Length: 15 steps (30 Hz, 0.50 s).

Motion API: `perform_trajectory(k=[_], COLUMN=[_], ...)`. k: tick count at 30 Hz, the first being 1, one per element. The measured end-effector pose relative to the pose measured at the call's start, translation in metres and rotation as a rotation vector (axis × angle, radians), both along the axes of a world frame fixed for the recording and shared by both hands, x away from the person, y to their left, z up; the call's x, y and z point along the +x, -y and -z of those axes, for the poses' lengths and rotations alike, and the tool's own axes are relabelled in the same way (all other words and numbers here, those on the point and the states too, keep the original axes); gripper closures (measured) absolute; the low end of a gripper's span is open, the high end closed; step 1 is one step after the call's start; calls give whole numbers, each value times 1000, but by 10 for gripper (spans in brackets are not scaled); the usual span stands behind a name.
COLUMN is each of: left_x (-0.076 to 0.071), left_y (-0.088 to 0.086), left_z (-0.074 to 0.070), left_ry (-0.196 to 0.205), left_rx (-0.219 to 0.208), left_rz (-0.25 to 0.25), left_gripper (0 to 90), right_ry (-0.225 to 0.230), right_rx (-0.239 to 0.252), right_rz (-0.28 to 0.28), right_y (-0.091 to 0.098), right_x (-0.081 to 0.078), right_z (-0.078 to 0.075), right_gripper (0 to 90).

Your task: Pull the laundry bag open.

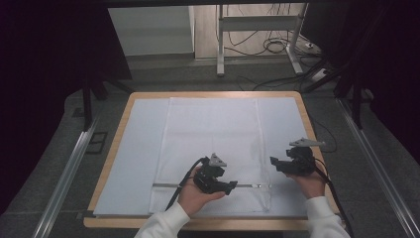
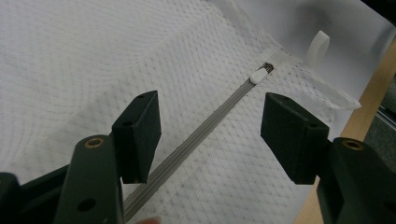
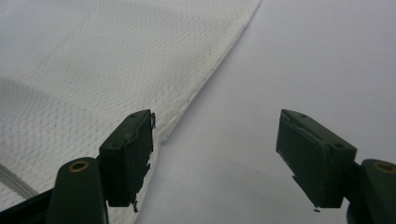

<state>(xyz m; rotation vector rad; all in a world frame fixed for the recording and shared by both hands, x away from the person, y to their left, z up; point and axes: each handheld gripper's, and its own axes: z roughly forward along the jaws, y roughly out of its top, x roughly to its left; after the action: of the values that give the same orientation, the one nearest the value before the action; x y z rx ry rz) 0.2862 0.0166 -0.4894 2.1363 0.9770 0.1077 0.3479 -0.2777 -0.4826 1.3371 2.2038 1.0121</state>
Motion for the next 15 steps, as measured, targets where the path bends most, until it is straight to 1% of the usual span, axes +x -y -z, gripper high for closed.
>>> perform_trajectory(k=[6, 7, 8, 15], left_x=[1, 2, 1, 4], left_y=[12, 14, 17, 28], left_z=[0, 0, 0, 1], left_ry=[-21, -22, -26, -35], left_rx=[-20, -12, -19, -23], left_rz=[24, 35, 35, 50], left_gripper=[390, 390, 390, 398], right_ry=[0, 1, 0, 0], right_rx=[-4, -5, -6, -12], right_rz=[1, 0, 0, 5], right_y=[0, 0, 0, 0], right_x=[0, 0, 0, 0], right_z=[0, 0, 0, 1], right_gripper=[270, 270, 269, 270])
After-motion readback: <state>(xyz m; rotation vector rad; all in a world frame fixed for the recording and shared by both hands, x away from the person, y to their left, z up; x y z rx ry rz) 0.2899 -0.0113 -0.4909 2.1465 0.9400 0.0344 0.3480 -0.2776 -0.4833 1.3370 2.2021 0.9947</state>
